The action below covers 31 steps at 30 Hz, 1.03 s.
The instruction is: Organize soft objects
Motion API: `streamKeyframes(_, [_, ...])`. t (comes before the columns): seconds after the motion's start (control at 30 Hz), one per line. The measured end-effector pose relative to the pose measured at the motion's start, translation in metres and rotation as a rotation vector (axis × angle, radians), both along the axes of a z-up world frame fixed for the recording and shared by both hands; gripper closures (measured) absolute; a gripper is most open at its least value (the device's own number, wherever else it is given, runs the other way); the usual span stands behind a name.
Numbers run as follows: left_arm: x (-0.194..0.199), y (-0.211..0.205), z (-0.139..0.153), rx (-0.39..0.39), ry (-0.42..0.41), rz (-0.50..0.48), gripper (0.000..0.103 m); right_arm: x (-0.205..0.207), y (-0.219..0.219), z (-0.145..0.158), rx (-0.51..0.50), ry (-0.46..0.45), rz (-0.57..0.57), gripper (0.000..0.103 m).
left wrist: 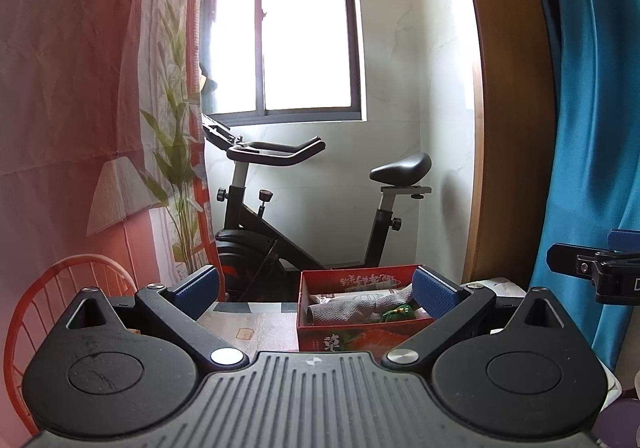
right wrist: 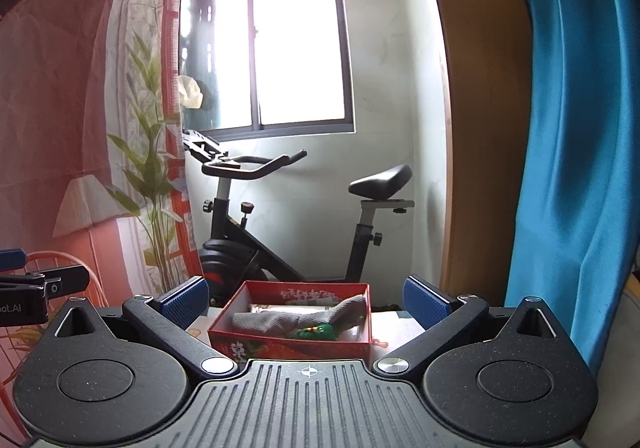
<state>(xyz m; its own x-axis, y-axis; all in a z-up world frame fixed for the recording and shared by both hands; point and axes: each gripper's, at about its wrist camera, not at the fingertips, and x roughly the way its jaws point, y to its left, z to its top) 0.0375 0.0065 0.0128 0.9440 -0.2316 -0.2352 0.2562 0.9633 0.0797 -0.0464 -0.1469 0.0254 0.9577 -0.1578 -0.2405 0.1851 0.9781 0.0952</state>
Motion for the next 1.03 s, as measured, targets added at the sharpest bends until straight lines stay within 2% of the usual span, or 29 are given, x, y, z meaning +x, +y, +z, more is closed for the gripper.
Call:
streamKeyframes(0.23, [0.0,0.0049,-0.0005,-0.022,0.003,0.016,0.0,0.0016,0.0013,-0.0004,0.003,0.0,-0.002,0.0])
streamKeyframes(0.5, [0.0013,0.0036,-0.0013,-0.013,0.016,-0.004,0.0,0.0018,0.001,-0.0014,0.008,0.005,0.001,0.0])
streamKeyframes(0.73, [0.0055,0.0094,-0.0025,-0.043,0.039,-0.017,0.0,0.0011,-0.0018,-0.0015,0.007,0.005,-0.002,0.0])
streamKeyframes(1.03, [-0.0003,0.0072,-0.0048,-0.035,0.017,-0.02,0.0,0.0029,-0.0019,-0.0027,0.005,0.012,-0.004,0.0])
